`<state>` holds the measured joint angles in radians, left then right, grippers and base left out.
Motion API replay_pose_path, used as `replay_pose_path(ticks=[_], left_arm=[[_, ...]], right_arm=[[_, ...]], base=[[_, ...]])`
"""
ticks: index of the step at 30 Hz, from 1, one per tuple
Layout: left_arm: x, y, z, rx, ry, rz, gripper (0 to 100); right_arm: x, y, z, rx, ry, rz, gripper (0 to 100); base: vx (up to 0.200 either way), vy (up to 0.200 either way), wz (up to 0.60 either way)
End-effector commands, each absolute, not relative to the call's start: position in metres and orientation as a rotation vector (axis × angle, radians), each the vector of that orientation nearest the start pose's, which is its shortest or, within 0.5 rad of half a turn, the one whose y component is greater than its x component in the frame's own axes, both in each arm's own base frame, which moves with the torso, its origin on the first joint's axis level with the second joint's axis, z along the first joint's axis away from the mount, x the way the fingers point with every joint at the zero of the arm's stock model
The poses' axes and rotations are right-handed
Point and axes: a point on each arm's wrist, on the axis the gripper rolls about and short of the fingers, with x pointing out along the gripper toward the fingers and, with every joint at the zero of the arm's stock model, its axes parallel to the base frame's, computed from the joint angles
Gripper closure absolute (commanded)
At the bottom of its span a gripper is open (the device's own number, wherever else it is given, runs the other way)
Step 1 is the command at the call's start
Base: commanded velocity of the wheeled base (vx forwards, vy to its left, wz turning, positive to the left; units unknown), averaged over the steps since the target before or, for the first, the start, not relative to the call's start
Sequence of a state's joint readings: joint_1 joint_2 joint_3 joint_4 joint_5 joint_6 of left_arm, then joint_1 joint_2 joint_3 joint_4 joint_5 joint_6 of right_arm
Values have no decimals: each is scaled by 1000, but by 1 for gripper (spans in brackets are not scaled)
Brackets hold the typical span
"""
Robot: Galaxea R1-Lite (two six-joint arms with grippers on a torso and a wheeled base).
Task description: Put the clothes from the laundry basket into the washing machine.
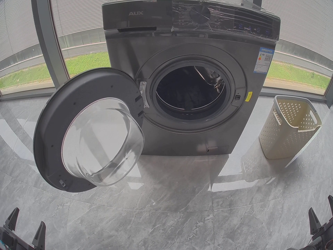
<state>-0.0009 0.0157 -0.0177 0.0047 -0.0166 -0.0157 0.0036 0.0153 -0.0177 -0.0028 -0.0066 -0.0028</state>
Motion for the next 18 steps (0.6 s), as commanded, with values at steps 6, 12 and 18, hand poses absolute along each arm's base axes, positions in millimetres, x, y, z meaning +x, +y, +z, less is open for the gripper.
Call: replay_pose_path(ticks=[6,12,18], left_arm=[[-23,0,76,-8,3,-18,0],[-23,0,76,-9,3,-20,0],[-23,0,76,-9,3,-20,0]], right_arm=[[-23,0,76,-3,-3,-3,0],[-23,0,76,-3,-3,-3,0],[-23,0,76,-3,-3,-3,0]], base=[[0,67,0],[0,0,0],[0,0,0]])
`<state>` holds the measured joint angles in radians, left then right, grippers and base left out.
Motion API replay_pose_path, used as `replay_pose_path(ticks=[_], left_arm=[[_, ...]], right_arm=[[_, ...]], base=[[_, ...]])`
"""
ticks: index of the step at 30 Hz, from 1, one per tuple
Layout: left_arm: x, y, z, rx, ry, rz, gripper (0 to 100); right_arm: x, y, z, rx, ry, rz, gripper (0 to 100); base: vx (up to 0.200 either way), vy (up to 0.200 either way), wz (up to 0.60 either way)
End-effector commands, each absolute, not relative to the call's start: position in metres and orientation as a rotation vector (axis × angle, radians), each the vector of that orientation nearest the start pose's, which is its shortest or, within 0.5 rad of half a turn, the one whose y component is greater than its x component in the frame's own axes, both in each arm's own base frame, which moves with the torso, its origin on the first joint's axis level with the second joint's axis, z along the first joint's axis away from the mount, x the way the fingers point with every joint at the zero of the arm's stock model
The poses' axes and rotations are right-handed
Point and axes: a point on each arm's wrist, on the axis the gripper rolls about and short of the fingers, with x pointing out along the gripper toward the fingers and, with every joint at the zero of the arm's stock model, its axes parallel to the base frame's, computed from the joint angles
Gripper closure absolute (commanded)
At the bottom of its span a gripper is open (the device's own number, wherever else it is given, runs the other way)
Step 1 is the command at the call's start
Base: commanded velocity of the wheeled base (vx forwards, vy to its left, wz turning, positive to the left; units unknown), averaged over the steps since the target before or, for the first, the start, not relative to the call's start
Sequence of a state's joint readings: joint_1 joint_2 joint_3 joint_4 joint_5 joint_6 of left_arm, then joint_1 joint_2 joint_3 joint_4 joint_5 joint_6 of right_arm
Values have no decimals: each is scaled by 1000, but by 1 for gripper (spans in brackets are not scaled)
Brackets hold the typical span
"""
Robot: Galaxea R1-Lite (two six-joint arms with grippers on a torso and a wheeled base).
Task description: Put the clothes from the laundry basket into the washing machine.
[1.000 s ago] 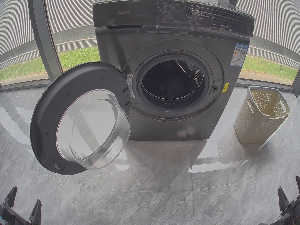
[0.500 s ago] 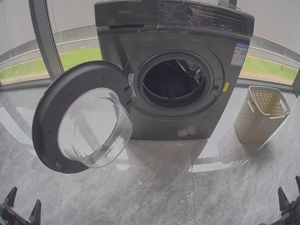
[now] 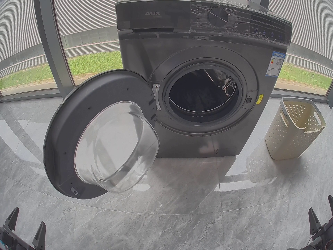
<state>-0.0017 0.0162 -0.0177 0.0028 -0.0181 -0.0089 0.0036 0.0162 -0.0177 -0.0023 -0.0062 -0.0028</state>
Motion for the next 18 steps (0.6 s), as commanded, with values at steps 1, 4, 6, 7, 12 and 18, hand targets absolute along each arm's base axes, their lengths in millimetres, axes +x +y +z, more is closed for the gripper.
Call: replay_pose_path(ticks=[1,4,6,7,12,18], left_arm=[[-23,0,76,-9,3,-20,0],[-23,0,76,-9,3,-20,0],[-23,0,76,-11,3,-20,0],[-23,0,76,-11,3,-20,0],[-23,0,76,-5,0,-15,0],[-29,0,171,-63,-148,-18,0]], right_arm=[[-23,0,76,-3,-3,-3,0],[-23,0,76,-3,-3,-3,0],[-23,0,76,-3,-3,-3,0],[-23,0,76,-3,-3,-3,0],[-23,0,76,-3,-3,-3,0],[-23,0,76,-3,-3,-3,0]], base=[[0,0,0],[0,0,0],[0,0,0],[0,0,0],[0,0,0],[0,0,0]])
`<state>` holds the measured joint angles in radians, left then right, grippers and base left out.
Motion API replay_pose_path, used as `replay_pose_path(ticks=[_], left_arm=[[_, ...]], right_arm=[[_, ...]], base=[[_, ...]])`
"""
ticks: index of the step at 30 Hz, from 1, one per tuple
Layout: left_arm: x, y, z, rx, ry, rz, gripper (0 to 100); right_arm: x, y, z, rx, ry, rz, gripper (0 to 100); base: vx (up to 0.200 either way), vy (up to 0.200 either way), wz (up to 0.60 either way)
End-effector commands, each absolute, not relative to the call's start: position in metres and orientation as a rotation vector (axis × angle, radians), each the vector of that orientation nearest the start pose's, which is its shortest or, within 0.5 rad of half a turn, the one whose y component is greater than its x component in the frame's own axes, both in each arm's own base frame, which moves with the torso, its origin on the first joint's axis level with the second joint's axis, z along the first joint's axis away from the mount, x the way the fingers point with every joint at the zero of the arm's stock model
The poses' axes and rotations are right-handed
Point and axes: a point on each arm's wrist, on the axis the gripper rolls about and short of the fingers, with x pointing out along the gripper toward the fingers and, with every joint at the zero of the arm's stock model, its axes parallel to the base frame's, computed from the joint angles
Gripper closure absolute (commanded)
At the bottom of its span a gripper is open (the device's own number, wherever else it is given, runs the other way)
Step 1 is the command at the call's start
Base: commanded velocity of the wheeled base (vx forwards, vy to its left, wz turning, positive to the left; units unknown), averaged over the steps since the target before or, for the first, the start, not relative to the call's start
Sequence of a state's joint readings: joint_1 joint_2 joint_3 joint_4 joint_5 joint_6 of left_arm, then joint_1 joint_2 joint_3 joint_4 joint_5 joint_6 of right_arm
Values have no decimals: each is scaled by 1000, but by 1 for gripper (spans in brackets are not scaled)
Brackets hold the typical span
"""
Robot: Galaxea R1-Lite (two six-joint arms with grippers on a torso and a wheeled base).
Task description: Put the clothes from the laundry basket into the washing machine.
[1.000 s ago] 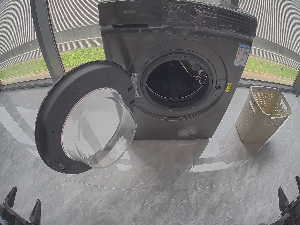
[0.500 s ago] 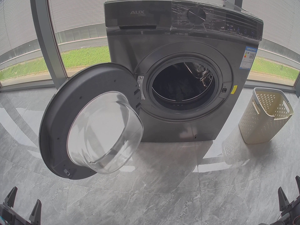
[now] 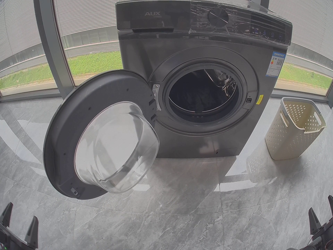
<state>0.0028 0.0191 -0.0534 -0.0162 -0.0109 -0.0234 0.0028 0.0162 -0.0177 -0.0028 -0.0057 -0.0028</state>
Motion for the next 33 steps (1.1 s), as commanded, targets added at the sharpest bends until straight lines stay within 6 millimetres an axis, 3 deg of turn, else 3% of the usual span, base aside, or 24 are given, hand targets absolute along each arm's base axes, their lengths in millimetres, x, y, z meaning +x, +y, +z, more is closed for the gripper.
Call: replay_pose_path(ticks=[1,4,10,14,15,22,28,33], left_arm=[[-29,0,171,-63,-148,-18,0],[12,-1,181,-25,45,-64,0],[68,-3,183,-33,149,-113,0],[90,-3,183,-29,187,-113,0],[104,-3,183,-30,208,-111,0],[152,-3,186,-29,258,-112,0],[174,-7,180,-38,265,-202,0],[173,-12,181,-56,252,-333,0]], right_arm=[[-23,0,76,-3,-3,-3,0],[-23,0,76,-3,-3,-3,0],[-23,0,76,-3,-3,-3,0],[-23,0,76,-3,-3,-3,0],[-23,0,76,-3,-3,-3,0],[-23,0,76,-3,-3,-3,0],[-23,0,76,-3,-3,-3,0],[-23,0,76,-3,-3,-3,0]], base=[[0,0,0],[0,0,0],[0,0,0],[0,0,0],[0,0,0],[0,0,0],[0,0,0],[0,0,0]])
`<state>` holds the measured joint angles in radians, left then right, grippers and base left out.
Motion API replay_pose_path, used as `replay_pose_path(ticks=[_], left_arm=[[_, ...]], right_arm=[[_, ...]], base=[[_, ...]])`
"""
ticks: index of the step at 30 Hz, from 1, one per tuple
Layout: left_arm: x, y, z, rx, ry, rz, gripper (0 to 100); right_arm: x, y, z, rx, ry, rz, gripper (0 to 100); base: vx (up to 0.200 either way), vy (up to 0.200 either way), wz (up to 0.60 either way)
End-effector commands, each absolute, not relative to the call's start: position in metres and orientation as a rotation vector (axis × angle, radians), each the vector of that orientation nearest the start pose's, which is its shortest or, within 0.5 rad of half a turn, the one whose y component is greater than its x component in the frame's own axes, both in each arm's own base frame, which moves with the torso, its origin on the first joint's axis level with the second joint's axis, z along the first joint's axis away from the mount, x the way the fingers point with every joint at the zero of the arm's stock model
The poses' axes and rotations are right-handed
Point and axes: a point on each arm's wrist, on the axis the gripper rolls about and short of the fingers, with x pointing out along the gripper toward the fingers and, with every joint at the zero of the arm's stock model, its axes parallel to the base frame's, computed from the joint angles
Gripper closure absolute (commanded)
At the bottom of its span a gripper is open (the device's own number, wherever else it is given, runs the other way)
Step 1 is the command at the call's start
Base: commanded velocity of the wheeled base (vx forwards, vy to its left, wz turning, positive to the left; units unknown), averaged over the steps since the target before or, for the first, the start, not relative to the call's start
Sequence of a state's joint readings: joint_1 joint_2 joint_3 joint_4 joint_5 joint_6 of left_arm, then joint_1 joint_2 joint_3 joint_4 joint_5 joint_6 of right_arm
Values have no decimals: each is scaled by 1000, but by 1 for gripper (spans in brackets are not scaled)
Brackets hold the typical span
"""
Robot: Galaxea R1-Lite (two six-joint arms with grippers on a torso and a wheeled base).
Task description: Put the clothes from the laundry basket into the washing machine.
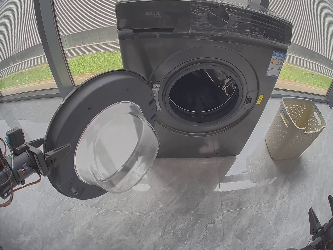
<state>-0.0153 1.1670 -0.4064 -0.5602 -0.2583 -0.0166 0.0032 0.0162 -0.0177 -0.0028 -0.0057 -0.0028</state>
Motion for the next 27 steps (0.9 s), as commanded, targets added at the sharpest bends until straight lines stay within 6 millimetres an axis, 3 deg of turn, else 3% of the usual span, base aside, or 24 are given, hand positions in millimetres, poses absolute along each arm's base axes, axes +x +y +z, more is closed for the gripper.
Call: replay_pose_path(ticks=[1,4,7,16,23,27], left_arm=[[172,-13,181,-65,252,-360,0],[168,-16,183,-67,244,-393,0],[143,-27,189,-67,190,-532,0],[102,-36,191,-140,186,-727,0],[97,-33,191,-144,197,-689,0],[83,-27,201,-142,115,-650,0]], right_arm=[[-23,0,76,-3,-3,-3,0],[-23,0,76,-3,-3,-3,0],[-23,0,76,-3,-3,-3,0],[-23,0,76,-3,-3,-3,0],[-23,0,76,-3,-3,-3,0],[-23,0,76,-3,-3,-3,0]], base=[[0,0,0],[0,0,0],[0,0,0],[0,0,0],[0,0,0],[0,0,0]])
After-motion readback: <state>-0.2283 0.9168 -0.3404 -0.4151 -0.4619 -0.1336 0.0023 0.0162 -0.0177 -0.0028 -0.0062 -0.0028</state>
